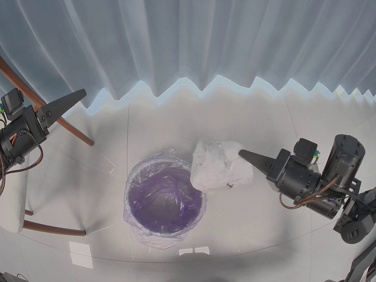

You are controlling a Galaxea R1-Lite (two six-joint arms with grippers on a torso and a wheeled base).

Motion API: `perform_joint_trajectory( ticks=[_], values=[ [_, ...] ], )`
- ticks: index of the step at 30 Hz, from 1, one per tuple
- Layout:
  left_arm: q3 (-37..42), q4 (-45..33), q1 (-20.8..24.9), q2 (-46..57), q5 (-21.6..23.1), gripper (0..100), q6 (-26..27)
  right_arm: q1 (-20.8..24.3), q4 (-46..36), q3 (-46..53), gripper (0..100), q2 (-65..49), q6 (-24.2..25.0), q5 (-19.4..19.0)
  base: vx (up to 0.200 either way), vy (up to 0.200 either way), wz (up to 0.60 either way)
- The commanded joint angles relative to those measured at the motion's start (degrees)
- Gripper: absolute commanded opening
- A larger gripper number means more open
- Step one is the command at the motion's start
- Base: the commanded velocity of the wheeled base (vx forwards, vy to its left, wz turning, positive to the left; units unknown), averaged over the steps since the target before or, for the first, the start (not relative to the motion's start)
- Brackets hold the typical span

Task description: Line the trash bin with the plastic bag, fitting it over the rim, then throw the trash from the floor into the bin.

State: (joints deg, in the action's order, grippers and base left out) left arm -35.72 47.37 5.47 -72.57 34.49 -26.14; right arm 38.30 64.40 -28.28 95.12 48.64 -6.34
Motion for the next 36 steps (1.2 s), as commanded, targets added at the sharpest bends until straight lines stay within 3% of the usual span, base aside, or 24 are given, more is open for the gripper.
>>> perform_joint_trajectory(
  ticks=[1,4,19,36],
  values=[
    [0.5,0.4,0.1,-0.2,0.1,100,0.1,5.4,11.6,0.0,0,14.5,-3.5,4.1,0.0,0.0,0.0],
    [0.5,0.4,0.1,-0.2,0.1,100,0.1,6.4,16.1,-0.5,0,17.2,-4.2,4.1,0.0,0.0,0.0],
    [1.0,0.4,0.5,-0.2,0.1,100,0.3,5.2,16.4,-5.7,0,27.1,-9.7,3.9,0.0,0.0,0.0],
    [1.1,0.4,0.4,-0.2,0.1,100,0.3,5.7,18.9,-12.7,0,36.7,-9.9,3.8,0.0,0.0,0.0]
  ],
)
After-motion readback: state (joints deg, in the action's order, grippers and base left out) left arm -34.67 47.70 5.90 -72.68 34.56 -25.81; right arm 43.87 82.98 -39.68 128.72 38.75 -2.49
